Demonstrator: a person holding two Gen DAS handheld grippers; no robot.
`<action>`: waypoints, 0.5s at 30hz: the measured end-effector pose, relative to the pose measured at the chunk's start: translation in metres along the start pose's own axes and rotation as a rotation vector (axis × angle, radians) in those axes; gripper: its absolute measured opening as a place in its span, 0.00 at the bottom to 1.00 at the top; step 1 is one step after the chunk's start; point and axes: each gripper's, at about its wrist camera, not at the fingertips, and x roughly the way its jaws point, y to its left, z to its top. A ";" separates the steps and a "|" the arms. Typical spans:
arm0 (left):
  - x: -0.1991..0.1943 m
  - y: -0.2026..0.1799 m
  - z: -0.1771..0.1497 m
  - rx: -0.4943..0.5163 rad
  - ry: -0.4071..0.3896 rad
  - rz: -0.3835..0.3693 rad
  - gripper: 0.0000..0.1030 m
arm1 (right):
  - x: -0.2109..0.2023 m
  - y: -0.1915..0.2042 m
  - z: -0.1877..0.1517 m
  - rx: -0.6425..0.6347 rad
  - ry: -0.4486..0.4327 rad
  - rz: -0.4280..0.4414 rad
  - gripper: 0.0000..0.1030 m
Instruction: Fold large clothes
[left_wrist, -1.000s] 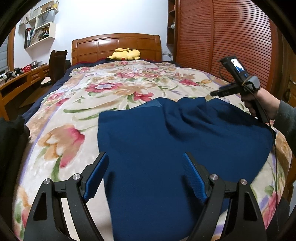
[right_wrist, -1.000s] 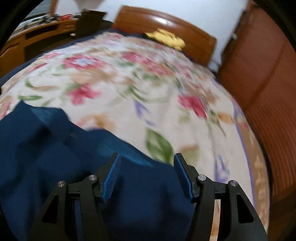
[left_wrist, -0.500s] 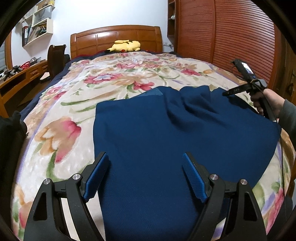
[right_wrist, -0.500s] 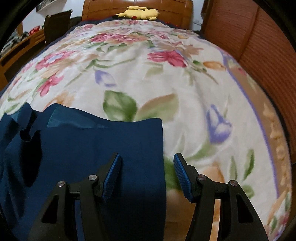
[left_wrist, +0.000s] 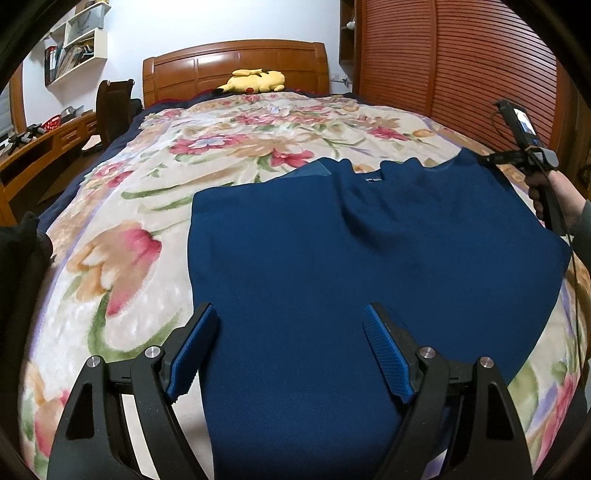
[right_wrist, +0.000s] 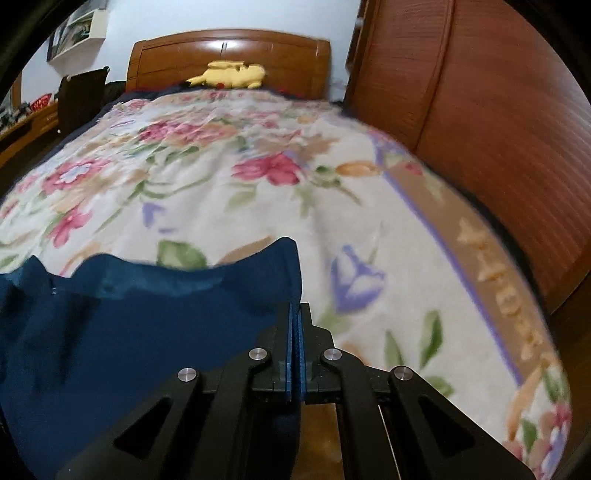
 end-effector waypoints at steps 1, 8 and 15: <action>0.000 0.000 0.000 0.000 0.000 0.001 0.80 | 0.000 -0.001 -0.003 -0.005 0.007 -0.005 0.02; 0.000 0.000 0.000 -0.003 -0.002 0.002 0.80 | -0.036 0.010 -0.009 -0.057 -0.049 -0.018 0.27; -0.001 0.004 -0.001 -0.022 -0.005 0.011 0.80 | -0.098 0.044 -0.045 -0.144 -0.099 0.135 0.71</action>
